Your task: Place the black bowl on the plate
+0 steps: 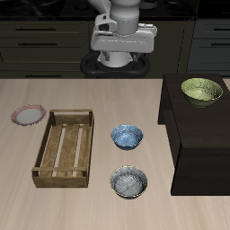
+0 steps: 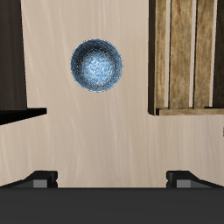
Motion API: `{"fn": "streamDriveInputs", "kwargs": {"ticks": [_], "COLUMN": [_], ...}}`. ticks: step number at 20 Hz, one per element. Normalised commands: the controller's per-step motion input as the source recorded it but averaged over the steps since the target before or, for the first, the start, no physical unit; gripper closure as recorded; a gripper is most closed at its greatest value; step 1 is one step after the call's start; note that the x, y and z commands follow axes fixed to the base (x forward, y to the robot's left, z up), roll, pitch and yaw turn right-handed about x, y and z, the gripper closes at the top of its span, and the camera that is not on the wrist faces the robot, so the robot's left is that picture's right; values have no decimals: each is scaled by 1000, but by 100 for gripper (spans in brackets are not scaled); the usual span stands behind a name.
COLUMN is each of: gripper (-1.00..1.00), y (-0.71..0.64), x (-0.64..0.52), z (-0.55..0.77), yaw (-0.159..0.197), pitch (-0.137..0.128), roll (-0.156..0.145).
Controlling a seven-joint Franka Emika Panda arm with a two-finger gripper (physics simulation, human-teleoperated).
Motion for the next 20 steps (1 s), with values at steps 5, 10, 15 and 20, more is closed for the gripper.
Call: {"fn": "streamDriveInputs", "kwargs": {"ticks": [5, 10, 15, 20], "gripper": [-100, -100, -100, -100], "y": [-6, -10, -33, -17], "x": [321, 451, 491, 512], "z": [121, 160, 99, 40], "yaw": [-12, -12, -12, -16], "pitch": [-11, -5, 24, 29], "roll": [-11, 4, -29, -21]}}
